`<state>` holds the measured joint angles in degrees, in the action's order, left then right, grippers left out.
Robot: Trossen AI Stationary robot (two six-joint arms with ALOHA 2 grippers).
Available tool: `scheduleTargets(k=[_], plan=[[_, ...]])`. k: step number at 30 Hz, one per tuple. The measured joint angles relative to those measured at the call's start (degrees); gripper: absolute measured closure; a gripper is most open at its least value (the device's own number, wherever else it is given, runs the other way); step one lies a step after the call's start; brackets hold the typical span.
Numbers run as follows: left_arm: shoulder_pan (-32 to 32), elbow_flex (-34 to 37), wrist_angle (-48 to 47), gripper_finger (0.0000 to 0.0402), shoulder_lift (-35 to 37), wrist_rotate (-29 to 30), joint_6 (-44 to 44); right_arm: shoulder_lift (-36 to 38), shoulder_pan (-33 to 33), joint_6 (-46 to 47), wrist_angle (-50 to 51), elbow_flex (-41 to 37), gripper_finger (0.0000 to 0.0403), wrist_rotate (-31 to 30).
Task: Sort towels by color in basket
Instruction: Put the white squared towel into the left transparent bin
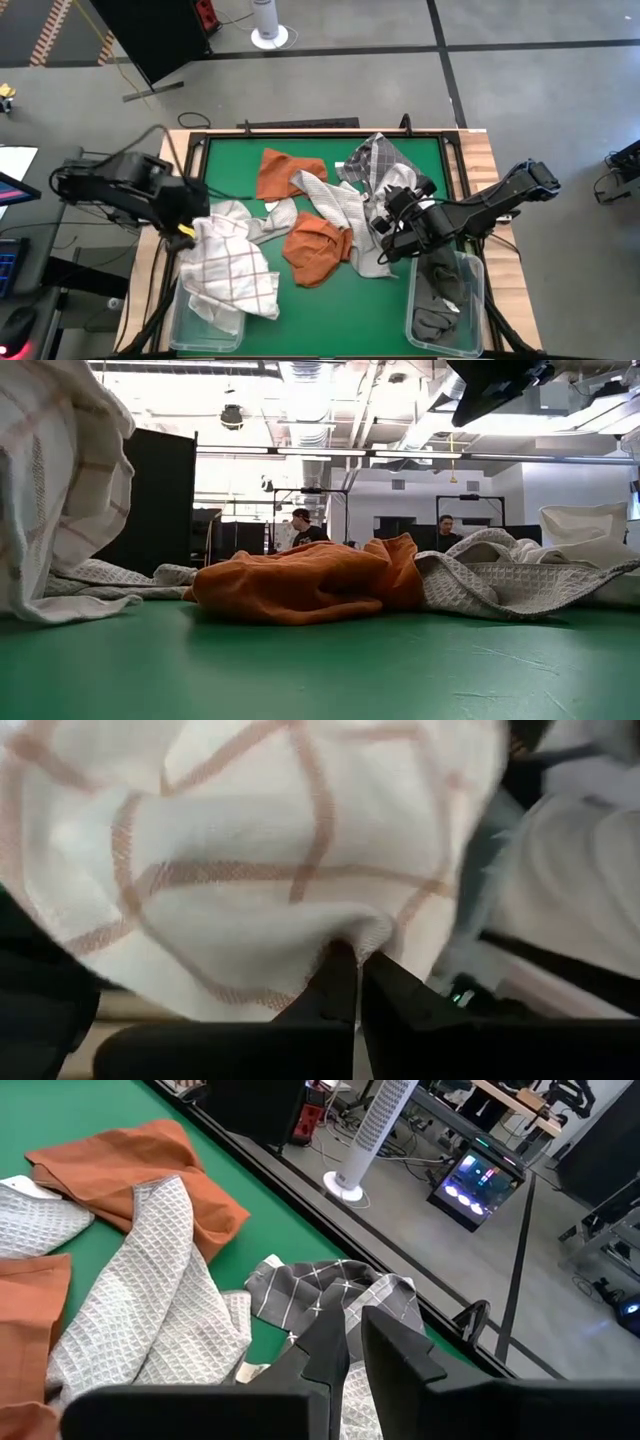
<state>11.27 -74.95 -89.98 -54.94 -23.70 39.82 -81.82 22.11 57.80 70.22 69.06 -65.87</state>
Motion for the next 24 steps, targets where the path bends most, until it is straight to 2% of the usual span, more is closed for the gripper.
scheduleTargets(k=[9,14,20,24], plan=[[12.02,10.8,8.64,0.04,-5.29,-0.4,6.35,0.0,-0.15,0.22,-0.03,0.0,0.033,0.0],[17.54,13.54,13.96,0.0387,-9.88,0.06,7.63,0.0,-0.15,0.24,-0.42,0.0,0.033,0.0],[21.51,14.26,19.89,0.0357,-15.36,4.76,7.22,0.0,-0.15,0.25,-0.53,0.02,0.033,0.0],[23.27,14.26,21.56,0.0322,-18.56,7.39,5.36,0.0,-0.15,0.24,-0.51,0.02,0.033,0.0]])
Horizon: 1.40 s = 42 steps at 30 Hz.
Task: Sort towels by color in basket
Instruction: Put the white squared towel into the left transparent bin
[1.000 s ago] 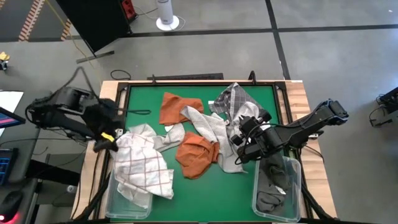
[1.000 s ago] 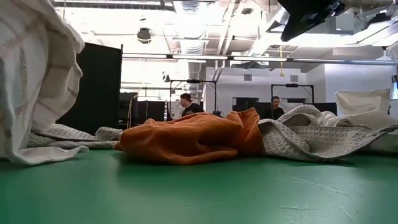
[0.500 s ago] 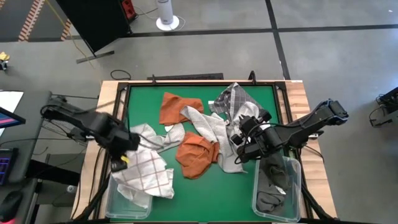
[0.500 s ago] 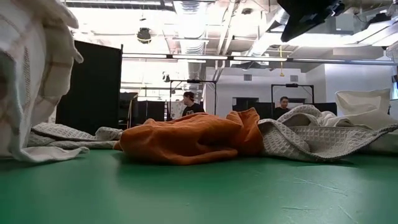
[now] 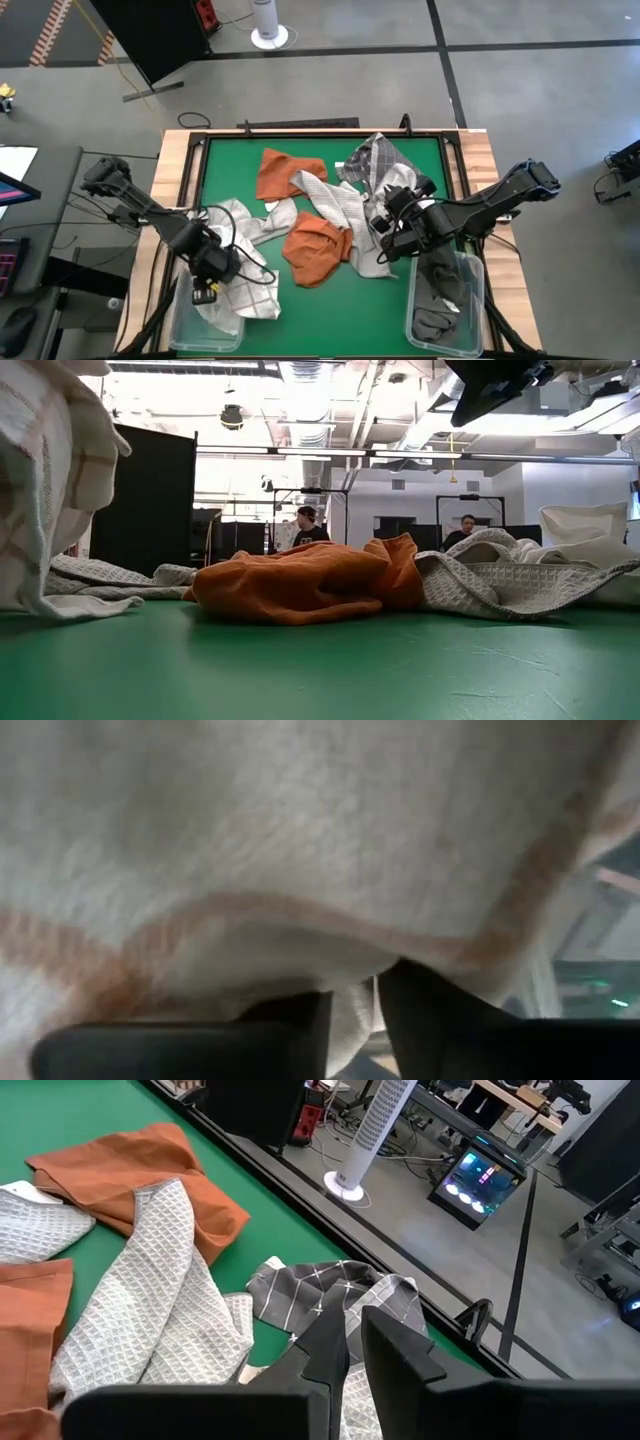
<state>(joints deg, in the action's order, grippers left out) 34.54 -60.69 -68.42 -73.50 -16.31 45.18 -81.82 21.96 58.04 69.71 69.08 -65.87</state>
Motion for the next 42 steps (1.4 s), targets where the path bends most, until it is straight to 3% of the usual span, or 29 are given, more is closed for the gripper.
scheduleTargets(k=[8,13,16,20,25,29,31,35,42], plan=[[2.88,-0.03,3.66,0.023,-3.51,4.82,-1.6,0.0,-0.27,-1.43,0.09,0.0,0.033,-0.02],[3.29,-3.35,2.08,0.0196,-2.14,-0.4,2.64,0.0,-1.61,-1.51,-0.04,0.01,0.033,-0.02],[3.62,-7.98,2.01,0.0194,-0.27,0.19,5.02,0.0,-2.32,-1.53,-0.43,0.02,0.033,-0.02],[4.16,-14.04,1.95,0.0194,1.72,4.88,3.34,0.0,-2.56,-1.6,-0.64,0.02,0.033,-0.02],[3.59,-21.07,1.84,0.0194,2.41,16.9,-7.14,0.0,-2.54,-3.78,-3.23,0.02,0.033,0.33],[1.74,-23.45,1.56,0.0194,2.47,26.08,-10.96,0.0,-2.47,-12.69,-11.85,0.02,0.033,4.15],[0.0,-23.16,0.96,0.0194,1.76,27.66,-12.75,0.0,-2.47,-18.77,-17.98,0.02,0.033,5.98],[-3.58,-21.15,1.06,0.0194,-1.73,24.89,-18.01,0.0,-2.45,-26.81,-25.82,0.02,0.033,8.82],[-8.44,-21.07,3.09,0.0194,-9.12,15.08,-27.16,0.0,-2.45,-27.67,-25.66,0.02,0.033,11.98]])
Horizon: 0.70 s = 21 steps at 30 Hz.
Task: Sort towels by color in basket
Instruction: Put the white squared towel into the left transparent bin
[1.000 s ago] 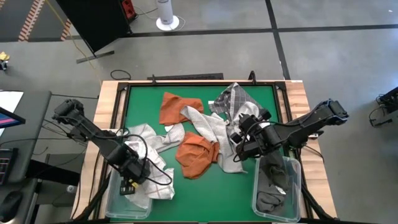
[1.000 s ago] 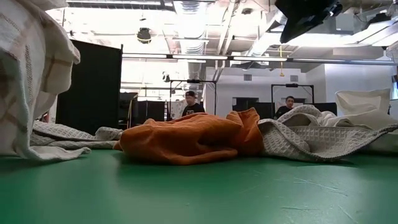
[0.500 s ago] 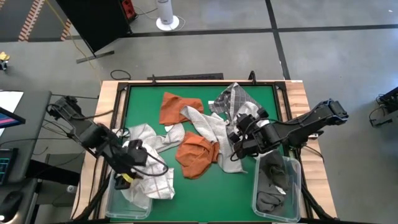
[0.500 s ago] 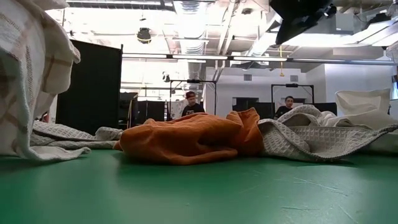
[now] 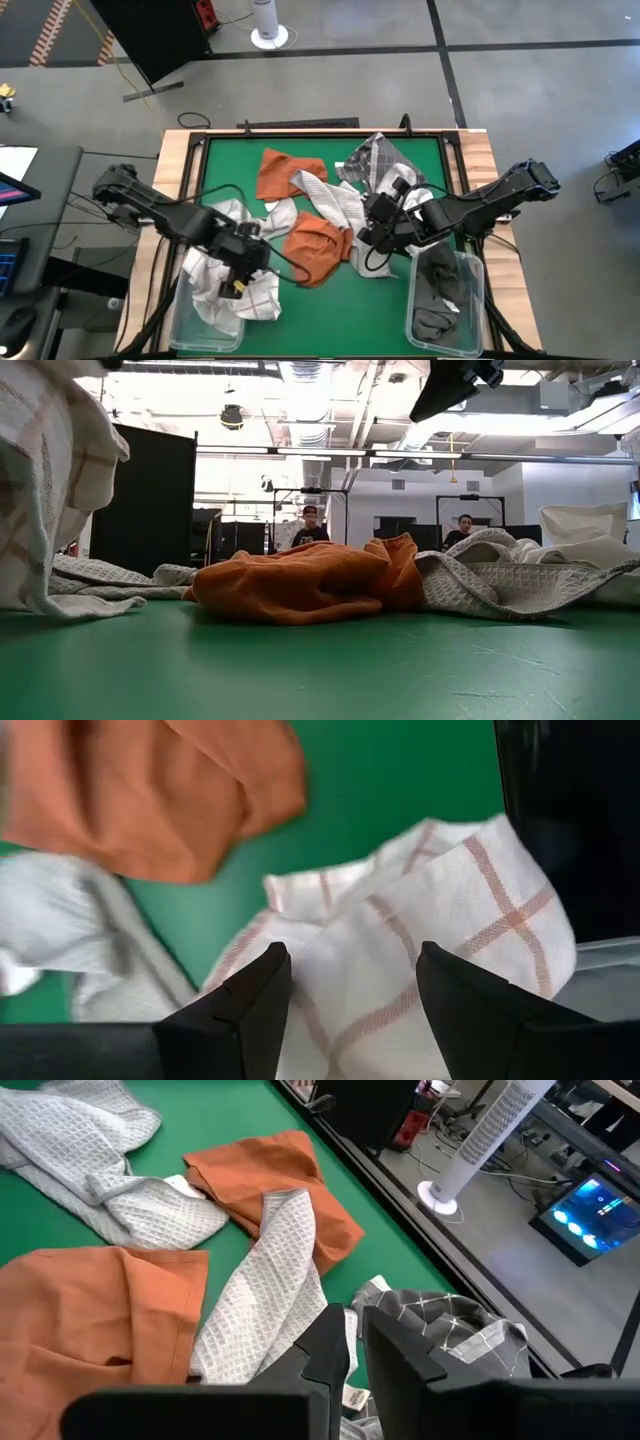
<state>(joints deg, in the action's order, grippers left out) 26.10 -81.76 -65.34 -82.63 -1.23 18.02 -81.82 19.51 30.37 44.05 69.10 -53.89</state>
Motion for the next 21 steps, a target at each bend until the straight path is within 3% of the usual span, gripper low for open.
scheduleTargets(k=[11,17,21], plan=[[-5.71,0.0,-0.38,0.0194,-10.36,-26.63,-4.62,0.0,0.57,-0.31,0.86,0.0,0.033,0.0],[-4.26,-0.02,-0.79,0.0199,-9.83,-28.61,-5.01,0.0,1.94,-0.44,2.38,0.0,0.033,-0.01],[-3.25,-0.04,-1.53,0.0243,-9.52,-26.45,-7.43,0.0,1.73,-0.42,2.27,0.0,0.033,-0.02]])
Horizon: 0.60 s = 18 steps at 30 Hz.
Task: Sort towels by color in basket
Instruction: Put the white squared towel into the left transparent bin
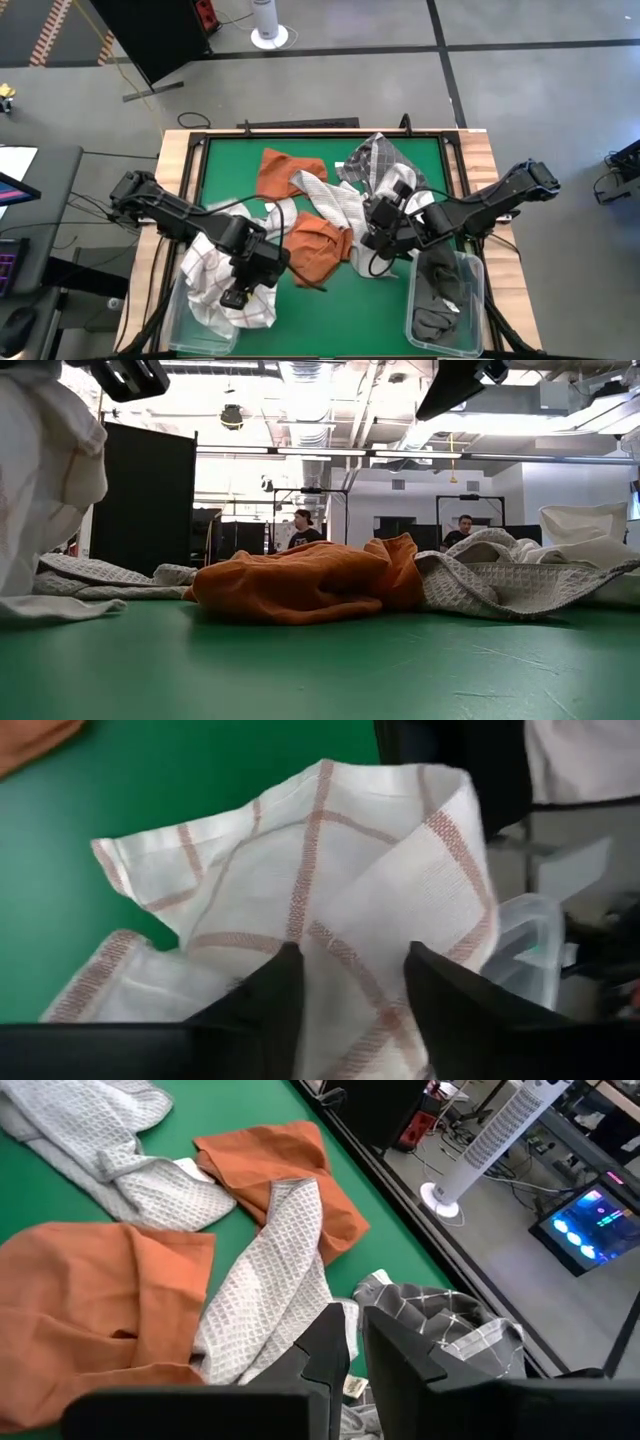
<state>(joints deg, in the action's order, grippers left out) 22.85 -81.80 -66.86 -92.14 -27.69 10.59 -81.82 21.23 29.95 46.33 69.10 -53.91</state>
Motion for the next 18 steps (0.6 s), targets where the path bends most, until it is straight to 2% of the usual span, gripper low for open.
scheduleTargets(k=[7,12,18], plan=[[0.35,0.0,-1.73,0.0383,-0.04,3.53,-5.63,0.0,0.02,0.0,-0.07,0.0,0.033,-0.02],[0.37,-1.44,-3.02,0.0399,1.03,6.69,-7.76,0.0,0.0,0.0,-0.09,0.0,0.033,-0.06],[0.33,-8.82,-4.53,0.04,4.42,11.46,-6.65,0.0,0.0,0.0,-0.07,0.0,0.033,-0.11]])
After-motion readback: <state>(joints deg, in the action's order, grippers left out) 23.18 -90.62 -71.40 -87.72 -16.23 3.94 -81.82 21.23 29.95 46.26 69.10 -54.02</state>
